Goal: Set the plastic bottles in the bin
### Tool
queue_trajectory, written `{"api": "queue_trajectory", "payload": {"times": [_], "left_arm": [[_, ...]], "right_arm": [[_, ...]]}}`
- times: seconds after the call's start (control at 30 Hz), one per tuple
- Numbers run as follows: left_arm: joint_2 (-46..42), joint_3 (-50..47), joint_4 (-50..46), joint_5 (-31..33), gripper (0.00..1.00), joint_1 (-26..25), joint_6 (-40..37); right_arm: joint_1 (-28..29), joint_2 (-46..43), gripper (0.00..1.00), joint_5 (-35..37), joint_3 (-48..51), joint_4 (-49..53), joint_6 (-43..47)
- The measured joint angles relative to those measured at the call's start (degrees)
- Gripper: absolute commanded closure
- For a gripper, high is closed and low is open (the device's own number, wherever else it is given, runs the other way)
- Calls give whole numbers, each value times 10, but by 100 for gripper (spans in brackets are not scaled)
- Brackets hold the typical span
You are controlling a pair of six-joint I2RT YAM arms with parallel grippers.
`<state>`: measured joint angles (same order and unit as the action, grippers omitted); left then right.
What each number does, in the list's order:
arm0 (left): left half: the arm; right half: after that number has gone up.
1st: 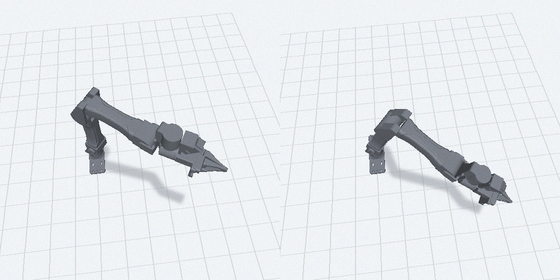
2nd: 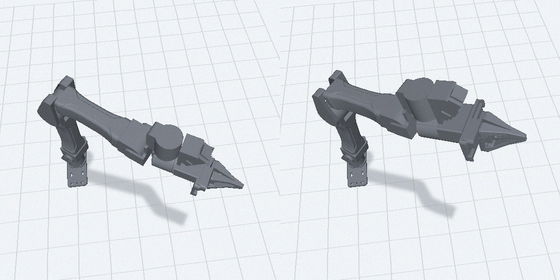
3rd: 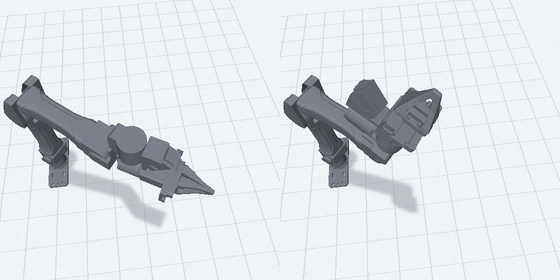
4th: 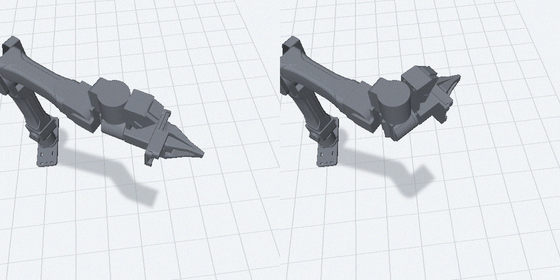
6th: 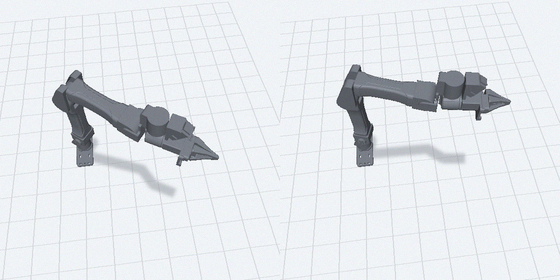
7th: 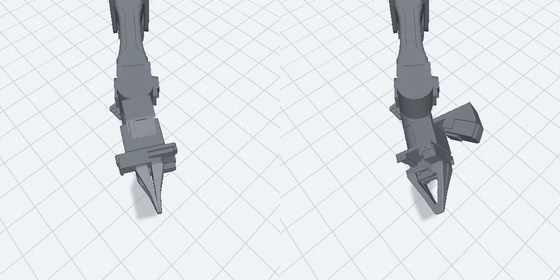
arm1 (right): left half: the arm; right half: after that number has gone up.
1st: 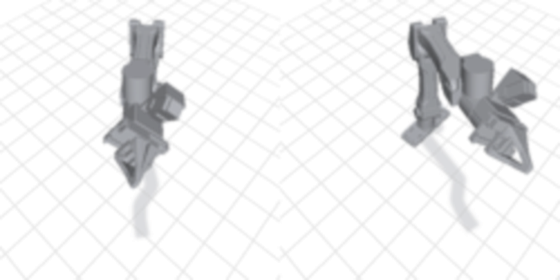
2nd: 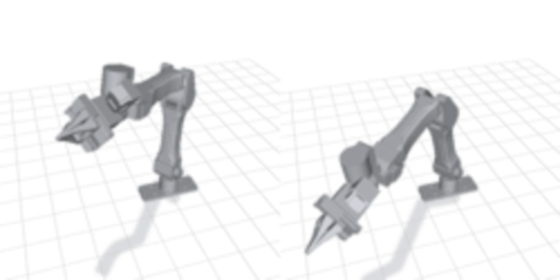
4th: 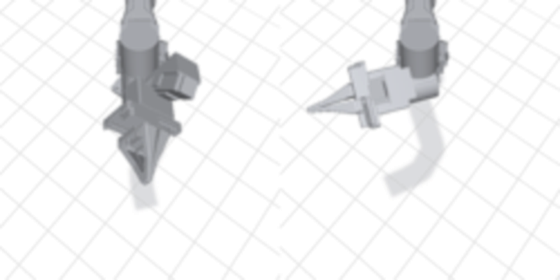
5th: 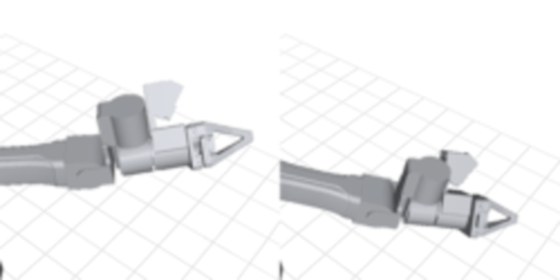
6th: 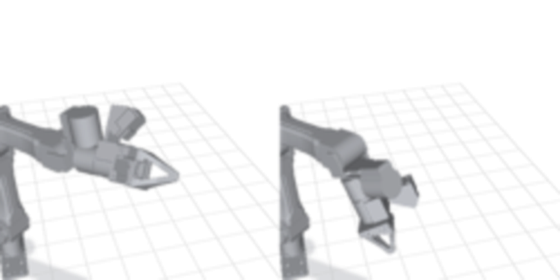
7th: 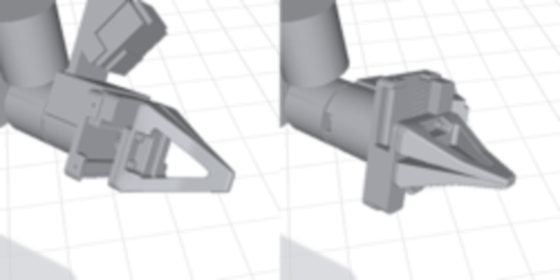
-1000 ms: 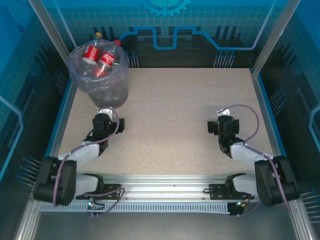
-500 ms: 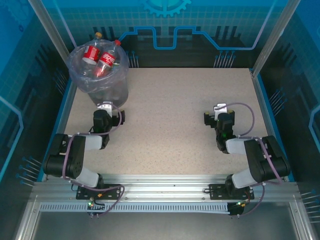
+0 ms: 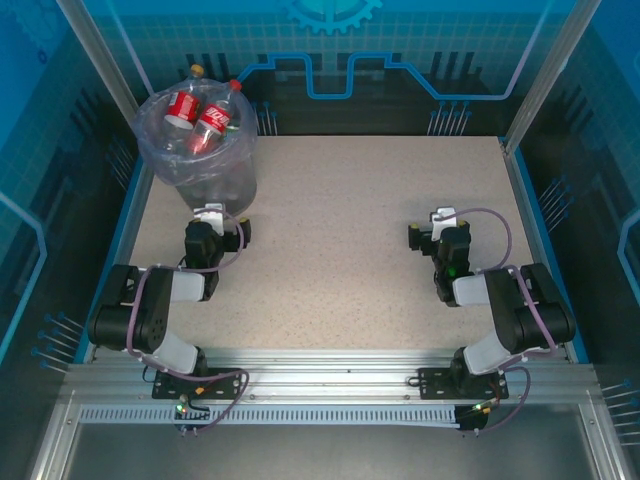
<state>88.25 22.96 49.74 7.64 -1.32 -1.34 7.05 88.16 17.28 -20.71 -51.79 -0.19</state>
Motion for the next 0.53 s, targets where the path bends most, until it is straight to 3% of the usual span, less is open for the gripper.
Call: {"api": "queue_trajectory", "payload": {"times": [0.53], "left_arm": [[0, 0, 2, 0, 1, 0, 0]], "right_arm": [[0, 0, 0, -4, 0, 0, -2]]}}
